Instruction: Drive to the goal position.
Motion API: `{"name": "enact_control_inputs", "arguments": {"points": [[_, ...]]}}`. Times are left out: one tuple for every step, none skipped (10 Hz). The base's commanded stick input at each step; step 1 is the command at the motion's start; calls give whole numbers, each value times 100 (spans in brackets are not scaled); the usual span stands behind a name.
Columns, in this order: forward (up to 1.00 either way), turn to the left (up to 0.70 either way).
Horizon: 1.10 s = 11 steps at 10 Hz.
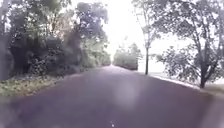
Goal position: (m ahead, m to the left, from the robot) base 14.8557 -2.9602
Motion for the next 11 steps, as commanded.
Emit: {"name": "enact_control_inputs", "arguments": {"points": [[100,0],[86,0],[15,0],[0,0],[0,0],[0,0],[0,0],[0,0],[0,0],[0,0],[0,0]]}}
